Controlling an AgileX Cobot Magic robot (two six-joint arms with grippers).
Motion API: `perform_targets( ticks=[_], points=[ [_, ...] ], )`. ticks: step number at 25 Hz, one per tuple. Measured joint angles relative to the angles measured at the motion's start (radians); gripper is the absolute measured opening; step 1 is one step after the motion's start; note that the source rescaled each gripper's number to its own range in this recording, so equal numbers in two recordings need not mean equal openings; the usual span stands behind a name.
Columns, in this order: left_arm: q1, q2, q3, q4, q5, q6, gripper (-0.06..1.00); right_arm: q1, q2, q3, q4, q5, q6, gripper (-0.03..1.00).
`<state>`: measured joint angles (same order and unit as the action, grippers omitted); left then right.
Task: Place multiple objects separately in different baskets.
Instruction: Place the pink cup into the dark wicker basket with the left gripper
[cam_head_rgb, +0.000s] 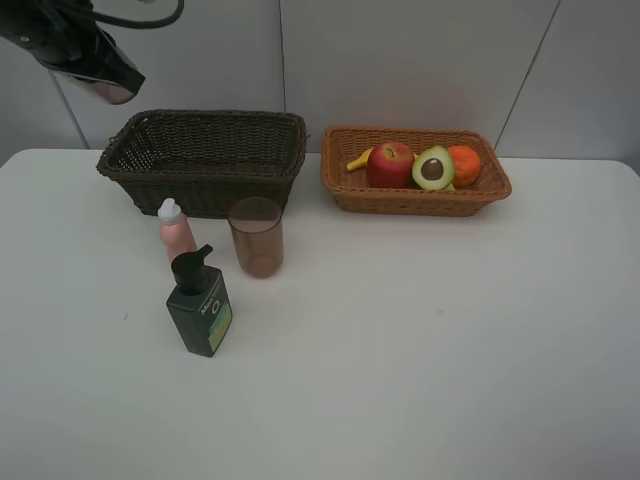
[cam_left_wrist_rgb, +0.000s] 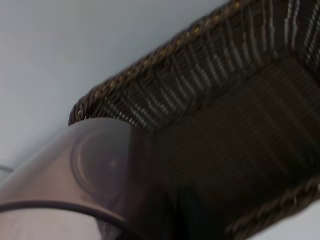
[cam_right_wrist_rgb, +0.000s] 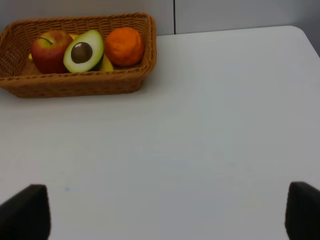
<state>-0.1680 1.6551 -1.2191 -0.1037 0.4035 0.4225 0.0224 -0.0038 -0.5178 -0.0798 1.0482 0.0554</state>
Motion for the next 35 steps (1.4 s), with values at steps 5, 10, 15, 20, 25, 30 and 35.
perform_targets(
  ticks=[5, 10, 15, 20, 25, 30, 35],
  points=[
    [0.000, 0.093, 0.000, -0.074, -0.101, 0.000, 0.02, 0.000, 0.000, 0.000, 0.000, 0.000, 0.000, 1.00],
    [0.000, 0.178, 0.000, -0.088, -0.166, 0.000, 0.02, 0.000, 0.000, 0.000, 0.000, 0.000, 0.000, 1.00],
    [0.000, 0.203, 0.000, -0.088, -0.191, 0.000, 0.02, 0.000, 0.000, 0.000, 0.000, 0.000, 0.000, 1.00],
    [0.000, 0.206, 0.000, -0.090, -0.193, 0.000, 0.02, 0.000, 0.000, 0.000, 0.000, 0.000, 0.000, 1.00],
    [0.000, 0.206, 0.000, -0.091, -0.193, 0.000, 0.02, 0.000, 0.000, 0.000, 0.000, 0.000, 0.000, 1.00],
    [0.000, 0.206, 0.000, -0.091, -0.187, 0.000, 0.04, 0.000, 0.000, 0.000, 0.000, 0.000, 0.000, 1.00],
    [0.000, 0.206, 0.000, -0.091, -0.166, 0.047, 0.71, 0.000, 0.000, 0.000, 0.000, 0.000, 0.000, 1.00]
  ],
)
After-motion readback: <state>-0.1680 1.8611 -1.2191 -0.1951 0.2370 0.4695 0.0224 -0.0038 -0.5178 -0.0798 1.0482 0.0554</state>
